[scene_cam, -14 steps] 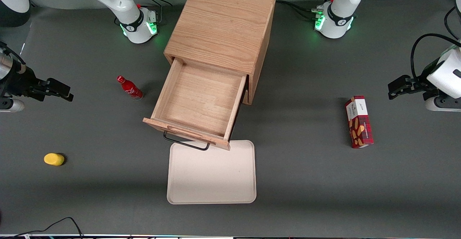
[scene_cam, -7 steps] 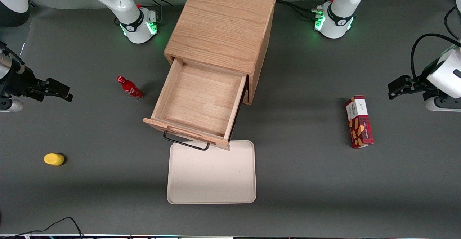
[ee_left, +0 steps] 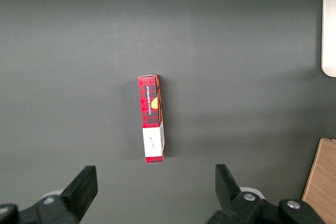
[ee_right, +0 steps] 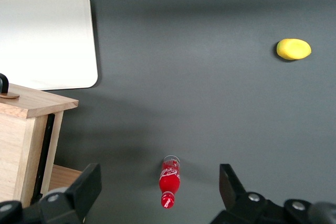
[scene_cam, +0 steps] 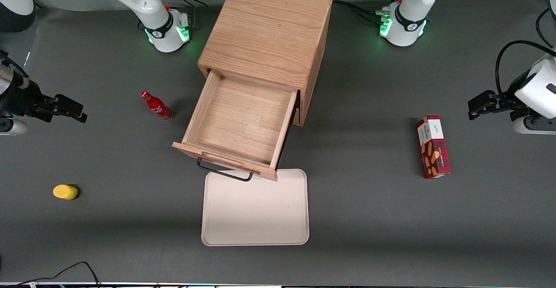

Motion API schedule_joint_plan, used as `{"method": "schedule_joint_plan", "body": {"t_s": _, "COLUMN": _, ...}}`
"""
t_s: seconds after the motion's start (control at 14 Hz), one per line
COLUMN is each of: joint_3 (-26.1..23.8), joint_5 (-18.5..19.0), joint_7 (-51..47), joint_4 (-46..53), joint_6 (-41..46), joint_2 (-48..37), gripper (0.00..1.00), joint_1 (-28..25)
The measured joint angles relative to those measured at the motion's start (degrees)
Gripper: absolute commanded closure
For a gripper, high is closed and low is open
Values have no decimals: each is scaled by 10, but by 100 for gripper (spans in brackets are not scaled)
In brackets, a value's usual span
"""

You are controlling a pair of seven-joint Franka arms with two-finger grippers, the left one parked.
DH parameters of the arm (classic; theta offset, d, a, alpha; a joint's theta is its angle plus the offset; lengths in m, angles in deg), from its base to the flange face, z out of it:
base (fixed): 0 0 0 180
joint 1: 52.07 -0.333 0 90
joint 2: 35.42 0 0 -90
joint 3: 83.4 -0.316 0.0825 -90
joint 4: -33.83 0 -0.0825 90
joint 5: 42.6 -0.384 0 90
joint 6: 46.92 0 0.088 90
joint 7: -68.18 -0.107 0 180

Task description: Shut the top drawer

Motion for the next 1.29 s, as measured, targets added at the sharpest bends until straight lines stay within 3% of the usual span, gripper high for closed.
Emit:
{"method": "schedule_joint_plan", "body": {"t_s": 0.5, "joint_3": -4, "joint_5": 1, "joint_7": 0, "joint_4": 65, "joint_6": -8, "joint_2": 39, "gripper": 0, "joint_1": -9}}
{"method": "schedule_joint_plan", "body": {"t_s": 1.0, "joint_3": -7, "joint_5": 0, "joint_7": -15, "joint_4": 165, "joint_6": -16, "joint_2": 132, "gripper": 0, "joint_1": -75}}
{"method": "schedule_joint_plan", "body": {"t_s": 1.29, "joint_3": -8, "joint_5": 0, "joint_7": -21, "joint_4": 184, "joint_6": -74, "joint_2": 167, "gripper": 0, "joint_1": -101}}
